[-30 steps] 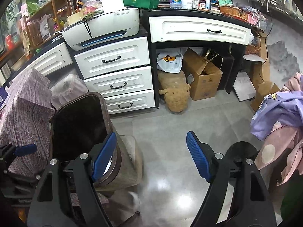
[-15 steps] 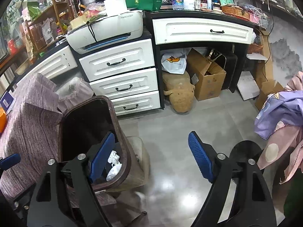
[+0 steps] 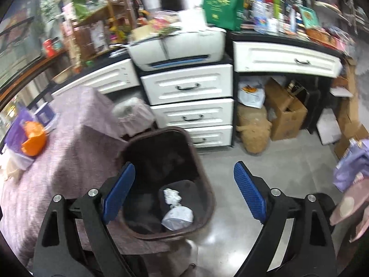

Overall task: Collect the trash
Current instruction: 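Move both grippers back to the trash on the table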

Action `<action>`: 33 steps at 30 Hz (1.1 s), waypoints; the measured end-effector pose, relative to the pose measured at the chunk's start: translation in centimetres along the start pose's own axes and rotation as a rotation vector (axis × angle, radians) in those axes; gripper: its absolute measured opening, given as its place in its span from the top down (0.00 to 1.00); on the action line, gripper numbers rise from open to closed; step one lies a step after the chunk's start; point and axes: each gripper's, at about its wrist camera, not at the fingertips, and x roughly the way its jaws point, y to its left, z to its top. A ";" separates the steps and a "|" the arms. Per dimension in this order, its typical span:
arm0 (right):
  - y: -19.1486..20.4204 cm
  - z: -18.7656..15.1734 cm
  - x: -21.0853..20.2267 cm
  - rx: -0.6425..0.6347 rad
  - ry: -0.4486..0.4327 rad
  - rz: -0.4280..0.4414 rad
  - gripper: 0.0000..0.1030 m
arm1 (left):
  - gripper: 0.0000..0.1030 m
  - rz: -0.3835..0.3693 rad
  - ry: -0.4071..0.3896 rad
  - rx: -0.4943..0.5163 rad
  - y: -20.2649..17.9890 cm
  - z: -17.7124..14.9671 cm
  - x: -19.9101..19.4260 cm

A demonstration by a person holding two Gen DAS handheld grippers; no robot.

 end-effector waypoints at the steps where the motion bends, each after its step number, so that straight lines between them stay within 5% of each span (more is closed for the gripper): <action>1: 0.7 0.2 -0.1 -0.011 -0.004 0.015 0.15 | 0.05 0.020 0.004 -0.010 0.5 0.0 -0.2; 14: 11.9 0.6 -1.6 -0.230 -0.034 0.221 0.13 | 0.05 0.250 0.053 -0.249 12.8 -2.8 -2.7; 22: 17.9 0.0 -2.7 -0.358 -0.038 0.343 0.13 | 0.05 0.358 0.065 -0.257 17.3 -4.7 -4.2; 33: 26.0 -0.7 -2.9 -0.540 -0.059 0.416 0.13 | 0.11 0.339 0.130 -0.407 23.7 -5.2 -3.9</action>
